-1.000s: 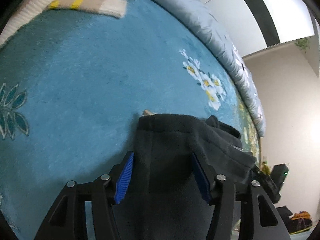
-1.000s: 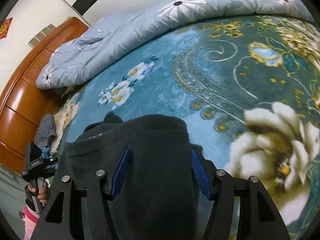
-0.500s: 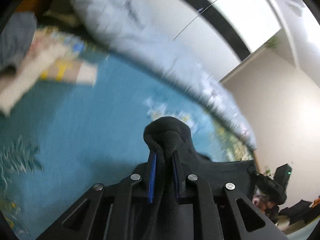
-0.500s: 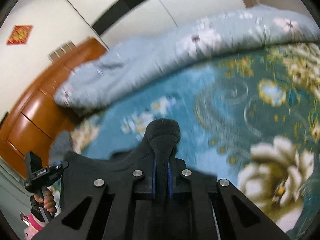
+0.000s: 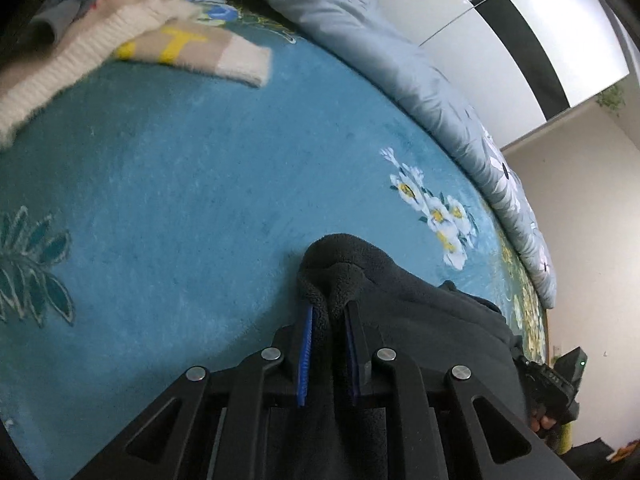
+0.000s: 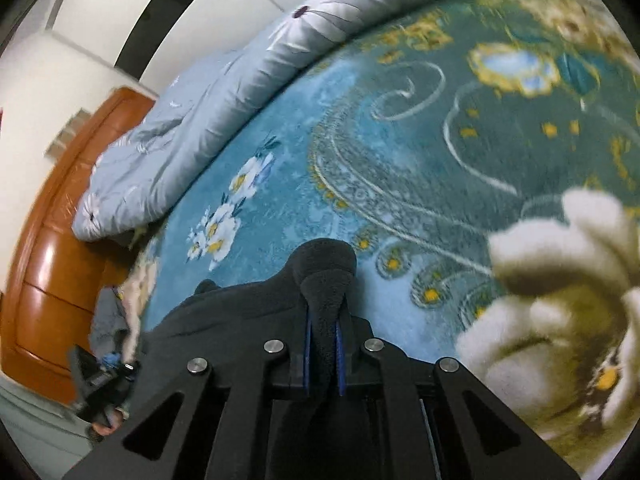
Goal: Fold clothes
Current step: 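Lift the folded jacket with both grippers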
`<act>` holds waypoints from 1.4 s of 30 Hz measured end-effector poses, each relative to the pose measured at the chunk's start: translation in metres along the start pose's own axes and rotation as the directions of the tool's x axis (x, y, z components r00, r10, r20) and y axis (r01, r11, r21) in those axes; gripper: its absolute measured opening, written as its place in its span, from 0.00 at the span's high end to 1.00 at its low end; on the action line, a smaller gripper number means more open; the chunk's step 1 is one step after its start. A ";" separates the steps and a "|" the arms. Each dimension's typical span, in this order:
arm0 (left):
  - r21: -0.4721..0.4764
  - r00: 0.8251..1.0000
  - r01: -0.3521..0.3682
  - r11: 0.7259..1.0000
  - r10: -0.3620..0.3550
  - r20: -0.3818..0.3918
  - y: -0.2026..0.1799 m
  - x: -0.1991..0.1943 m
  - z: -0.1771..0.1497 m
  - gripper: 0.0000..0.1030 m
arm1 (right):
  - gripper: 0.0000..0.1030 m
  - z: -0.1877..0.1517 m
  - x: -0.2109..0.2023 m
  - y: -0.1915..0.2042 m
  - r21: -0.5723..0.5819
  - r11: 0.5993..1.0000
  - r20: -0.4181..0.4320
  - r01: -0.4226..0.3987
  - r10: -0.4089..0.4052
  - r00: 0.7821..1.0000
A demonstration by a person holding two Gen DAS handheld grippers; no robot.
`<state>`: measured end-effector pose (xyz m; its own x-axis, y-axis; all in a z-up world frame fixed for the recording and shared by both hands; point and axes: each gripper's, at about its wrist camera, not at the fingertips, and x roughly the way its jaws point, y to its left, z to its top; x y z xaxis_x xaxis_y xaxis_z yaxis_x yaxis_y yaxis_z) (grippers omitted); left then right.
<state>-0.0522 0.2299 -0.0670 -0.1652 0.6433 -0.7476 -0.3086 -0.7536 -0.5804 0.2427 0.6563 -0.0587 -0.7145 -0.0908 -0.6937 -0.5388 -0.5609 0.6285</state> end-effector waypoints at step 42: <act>0.033 0.931 0.263 0.964 -0.244 -0.273 -0.027 0.004 -0.063 0.09 | 0.11 -0.078 -0.024 0.008 -0.060 0.971 -0.144 -0.233 0.222 0.964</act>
<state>0.0142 0.2443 -0.0749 0.1775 0.7457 -0.6423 -0.3718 -0.5535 -0.7453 0.2908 0.5895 -0.0643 -0.7445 -0.3309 -0.5799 -0.3298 -0.5729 0.7504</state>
